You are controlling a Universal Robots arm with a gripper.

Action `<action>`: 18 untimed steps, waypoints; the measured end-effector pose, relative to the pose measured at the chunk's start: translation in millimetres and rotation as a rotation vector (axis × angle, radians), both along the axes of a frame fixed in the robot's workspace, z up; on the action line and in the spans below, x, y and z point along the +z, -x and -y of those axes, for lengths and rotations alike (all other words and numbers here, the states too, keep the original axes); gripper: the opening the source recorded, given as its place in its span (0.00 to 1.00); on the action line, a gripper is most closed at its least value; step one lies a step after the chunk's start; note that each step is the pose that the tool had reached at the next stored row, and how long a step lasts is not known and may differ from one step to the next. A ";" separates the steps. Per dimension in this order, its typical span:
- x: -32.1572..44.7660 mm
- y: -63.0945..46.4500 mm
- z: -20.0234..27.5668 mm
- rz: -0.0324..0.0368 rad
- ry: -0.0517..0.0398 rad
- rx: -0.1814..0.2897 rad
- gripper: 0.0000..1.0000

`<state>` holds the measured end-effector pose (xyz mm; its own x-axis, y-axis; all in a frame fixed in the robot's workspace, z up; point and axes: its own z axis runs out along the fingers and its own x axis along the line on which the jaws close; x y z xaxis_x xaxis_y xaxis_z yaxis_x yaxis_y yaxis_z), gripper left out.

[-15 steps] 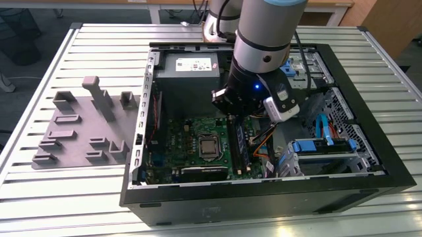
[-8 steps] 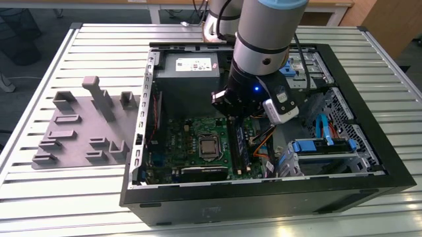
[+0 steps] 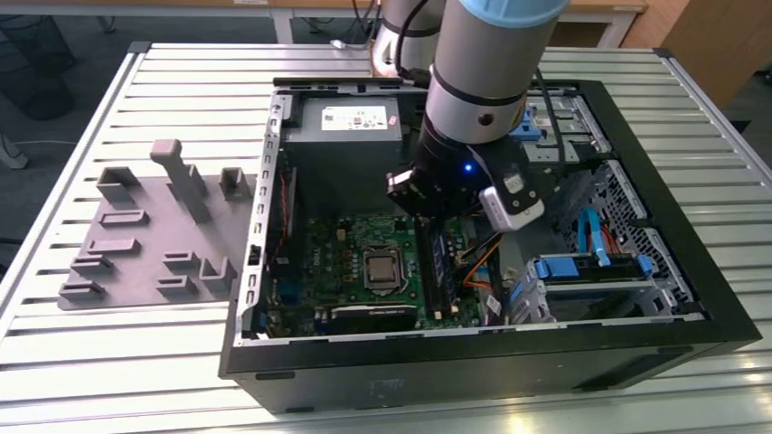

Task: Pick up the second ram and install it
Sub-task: 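Insert the second ram into the second slot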

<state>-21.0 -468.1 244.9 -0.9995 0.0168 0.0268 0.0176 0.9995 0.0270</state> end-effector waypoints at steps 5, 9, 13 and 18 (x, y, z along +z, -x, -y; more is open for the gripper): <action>-6.2 0.1 2.1 0.0000 0.0001 0.000 0.14; -12.1 0.2 3.1 -0.0002 0.0004 0.000 0.14; -16.8 0.3 5.1 0.0000 0.0000 -0.004 0.14; -18.2 0.2 5.2 -0.0001 0.0002 -0.005 0.14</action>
<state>-21.3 -473.3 226.6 -0.9994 0.0221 0.0268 0.0228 0.9994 0.0268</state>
